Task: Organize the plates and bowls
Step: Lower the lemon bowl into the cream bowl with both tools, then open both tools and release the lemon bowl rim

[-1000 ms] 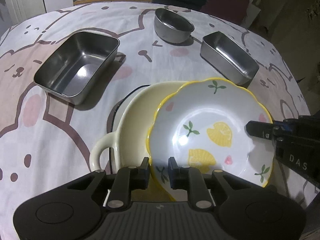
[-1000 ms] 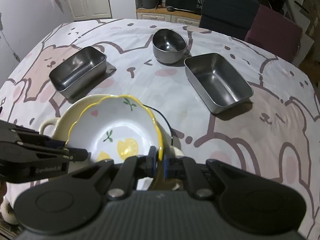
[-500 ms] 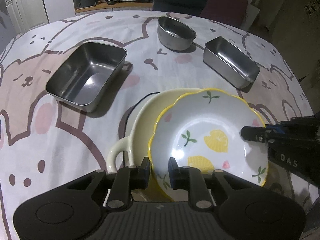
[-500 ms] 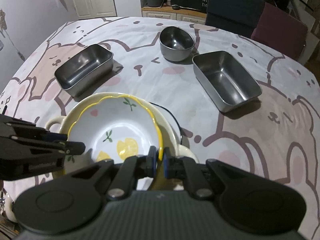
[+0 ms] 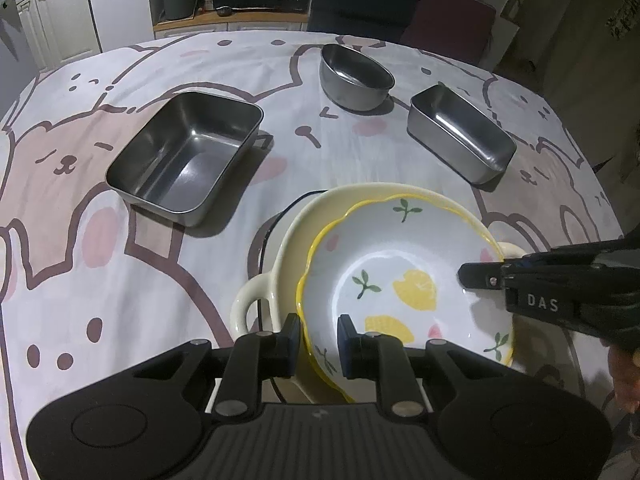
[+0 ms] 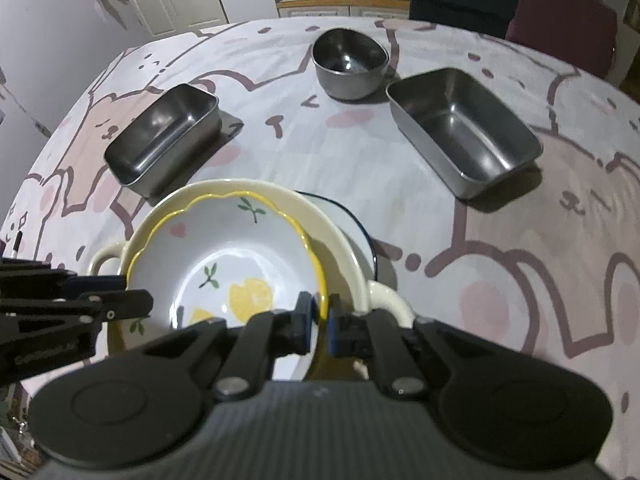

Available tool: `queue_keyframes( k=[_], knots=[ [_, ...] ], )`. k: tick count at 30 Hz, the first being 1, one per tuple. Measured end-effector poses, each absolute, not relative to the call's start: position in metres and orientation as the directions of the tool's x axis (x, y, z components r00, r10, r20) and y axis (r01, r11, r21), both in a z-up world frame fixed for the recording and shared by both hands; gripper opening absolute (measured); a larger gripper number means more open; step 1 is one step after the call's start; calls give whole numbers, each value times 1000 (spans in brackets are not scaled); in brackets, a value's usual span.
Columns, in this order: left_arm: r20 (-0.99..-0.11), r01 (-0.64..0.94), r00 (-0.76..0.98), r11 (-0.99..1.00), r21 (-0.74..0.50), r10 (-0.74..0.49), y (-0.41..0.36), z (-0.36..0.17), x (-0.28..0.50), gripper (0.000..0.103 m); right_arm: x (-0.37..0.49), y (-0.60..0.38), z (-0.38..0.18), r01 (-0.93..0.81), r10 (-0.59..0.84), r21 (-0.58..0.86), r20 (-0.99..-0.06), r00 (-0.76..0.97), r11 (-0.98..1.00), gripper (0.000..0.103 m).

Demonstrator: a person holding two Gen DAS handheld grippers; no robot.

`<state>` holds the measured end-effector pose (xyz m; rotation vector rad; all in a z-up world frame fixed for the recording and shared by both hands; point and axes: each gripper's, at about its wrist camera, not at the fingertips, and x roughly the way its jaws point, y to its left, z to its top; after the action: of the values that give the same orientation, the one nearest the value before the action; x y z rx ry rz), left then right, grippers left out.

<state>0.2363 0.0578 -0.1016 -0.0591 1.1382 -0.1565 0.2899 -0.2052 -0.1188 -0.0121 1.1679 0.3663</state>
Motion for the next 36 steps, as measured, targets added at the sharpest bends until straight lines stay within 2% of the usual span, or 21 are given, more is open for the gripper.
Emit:
queue_keyframes(
  k=[20,23,25,33,36],
  knots=[
    [-904,92,410,991,-92,-122,51,-100,236,22,297,-210,-130,-238,312,251,-911,271,938,12],
    [-905,94,408,992,-88,-119,50,-100,236,23,296,-208,-128,-248,304,239,-914,269,939,15],
    [-906,94,407,992,-87,-118,50,-100,236,23,296,-205,-127,-261,303,234,-914,268,937,22],
    [-906,91,406,992,-89,-118,51,-98,234,23,294,-208,-122,-261,301,230,-911,281,938,23],
    [-906,93,406,992,-87,-118,51,-98,233,25,292,-211,-114,-264,302,222,-898,319,939,31]
  ],
)
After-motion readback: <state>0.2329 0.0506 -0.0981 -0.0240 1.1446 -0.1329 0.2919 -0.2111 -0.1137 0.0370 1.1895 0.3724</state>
